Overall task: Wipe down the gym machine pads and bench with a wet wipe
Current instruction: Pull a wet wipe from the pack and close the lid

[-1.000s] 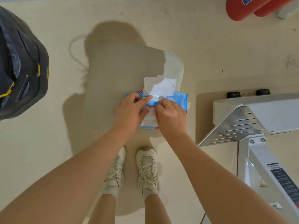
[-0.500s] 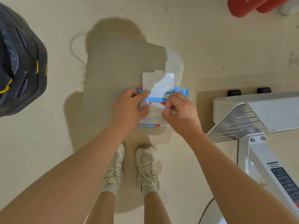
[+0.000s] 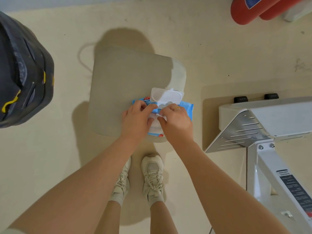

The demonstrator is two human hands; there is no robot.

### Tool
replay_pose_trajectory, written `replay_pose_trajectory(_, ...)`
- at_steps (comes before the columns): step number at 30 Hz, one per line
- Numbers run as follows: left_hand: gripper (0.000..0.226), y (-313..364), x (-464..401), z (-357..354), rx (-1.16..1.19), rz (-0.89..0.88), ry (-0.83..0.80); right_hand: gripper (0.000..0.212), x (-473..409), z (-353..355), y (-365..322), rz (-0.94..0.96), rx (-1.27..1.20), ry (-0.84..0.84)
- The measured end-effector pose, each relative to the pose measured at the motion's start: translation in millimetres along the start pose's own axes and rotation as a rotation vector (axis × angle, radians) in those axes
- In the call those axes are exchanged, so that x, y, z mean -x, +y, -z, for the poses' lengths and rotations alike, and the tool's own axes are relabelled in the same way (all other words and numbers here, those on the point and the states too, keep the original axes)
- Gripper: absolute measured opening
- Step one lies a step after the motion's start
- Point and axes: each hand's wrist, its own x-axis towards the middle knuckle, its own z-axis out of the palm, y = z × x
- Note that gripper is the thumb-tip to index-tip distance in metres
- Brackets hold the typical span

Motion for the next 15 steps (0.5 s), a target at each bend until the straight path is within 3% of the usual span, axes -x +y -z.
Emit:
replay_pose_trajectory(1, 0.041, 0.3, 0.3, -1.1, -0.001, 0.001, 0.011, 0.020, -2.5, 3.4, 0.9, -0.025, -0.066, -0.025)
replay_pose_trajectory(4, 0.040, 1.4, 0.2, -3.2, 0.005, 0.004, 0.032, 0.002, -3.3, 10.4, 9.5, -0.133, -0.468, 0.119)
replay_pose_trajectory(8, 0.040, 1.5, 3.1, -3.9, 0.033, -0.010, 0.062, 0.020, 16.2, 21.3, 31.6, -0.427, -1.248, 0.093)
replay_pose_trajectory(10, 0.041, 2.7, 1.9, -3.7, 0.028, 0.018, 0.049, 0.034, 22.4, 20.8, 39.1, -0.528, -1.490, 0.060)
replay_pose_trajectory(11, 0.041, 4.5, 0.9, -3.5, 0.021, 0.036, 0.040, 0.034, 23.8, 19.2, 38.8, -0.545, -1.461, 0.046)
replay_pose_trajectory(13, 0.039, 9.5, 0.5, -2.6, 0.019, 0.071, 0.033, 0.023, 23.9, 15.6, 31.8, -0.491, -1.143, 0.075)
replay_pose_trajectory(15, 0.037, 13.9, 2.7, -1.6, 0.024, 0.068, 0.085, 0.019, 23.1, 12.6, 23.9, -0.410, -0.823, 0.221)
